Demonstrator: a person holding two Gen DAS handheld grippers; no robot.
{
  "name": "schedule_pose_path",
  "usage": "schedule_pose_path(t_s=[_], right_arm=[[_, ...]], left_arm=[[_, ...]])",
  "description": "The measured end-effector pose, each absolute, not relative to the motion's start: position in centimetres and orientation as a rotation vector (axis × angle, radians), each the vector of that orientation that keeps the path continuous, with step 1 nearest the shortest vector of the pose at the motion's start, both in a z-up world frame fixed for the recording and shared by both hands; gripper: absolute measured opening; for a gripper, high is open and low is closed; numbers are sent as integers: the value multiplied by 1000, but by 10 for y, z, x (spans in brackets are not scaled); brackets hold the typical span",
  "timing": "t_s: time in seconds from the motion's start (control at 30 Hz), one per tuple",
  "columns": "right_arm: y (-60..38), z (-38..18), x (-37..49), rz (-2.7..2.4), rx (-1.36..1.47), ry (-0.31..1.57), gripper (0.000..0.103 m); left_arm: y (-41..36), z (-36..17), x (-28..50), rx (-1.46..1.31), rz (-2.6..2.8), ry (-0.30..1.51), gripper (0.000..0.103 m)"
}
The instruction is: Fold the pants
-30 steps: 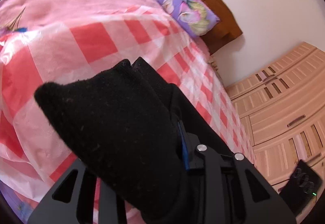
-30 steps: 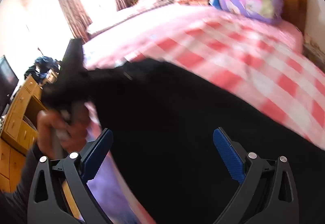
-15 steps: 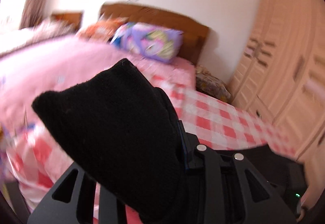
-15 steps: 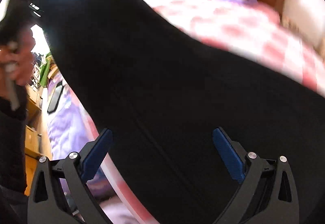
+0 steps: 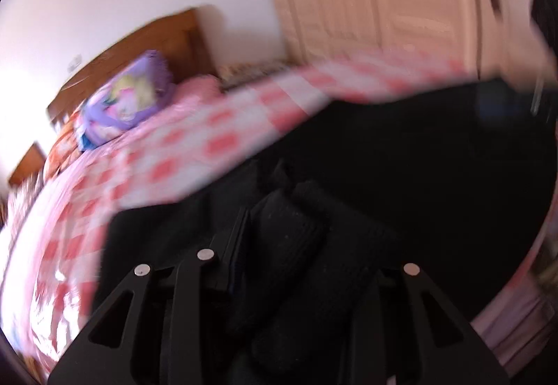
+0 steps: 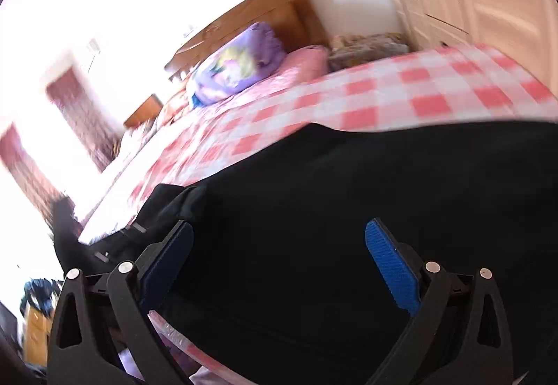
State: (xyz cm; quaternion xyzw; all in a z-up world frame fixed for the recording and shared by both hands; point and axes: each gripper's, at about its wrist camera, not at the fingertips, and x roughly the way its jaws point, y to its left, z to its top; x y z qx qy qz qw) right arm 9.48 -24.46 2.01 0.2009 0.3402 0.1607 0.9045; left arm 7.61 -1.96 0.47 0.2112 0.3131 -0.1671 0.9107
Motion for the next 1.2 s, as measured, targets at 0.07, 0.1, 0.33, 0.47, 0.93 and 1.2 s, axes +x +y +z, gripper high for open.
schedule_pose_path(t_s=[0.07, 0.1, 0.33, 0.47, 0.93, 1.2], right_arm=[[-253, 12, 95, 333, 438, 720, 96], [-255, 9, 96, 348, 447, 727, 96], [-210, -18, 100, 590, 585, 849, 96], [-154, -21, 107, 673, 479, 961, 96], [-81, -22, 138, 757, 570, 1029, 38], [-120, 37, 98, 709, 438, 755, 21]], left_arm=[[-33, -11, 67, 466, -382, 641, 69], [-34, -12, 58, 463, -413, 623, 76], [43, 34, -11, 222, -564, 485, 101], [126, 35, 2, 59, -305, 521, 101], [150, -10, 4, 126, -283, 615, 101], [137, -16, 20, 223, -183, 630, 101]])
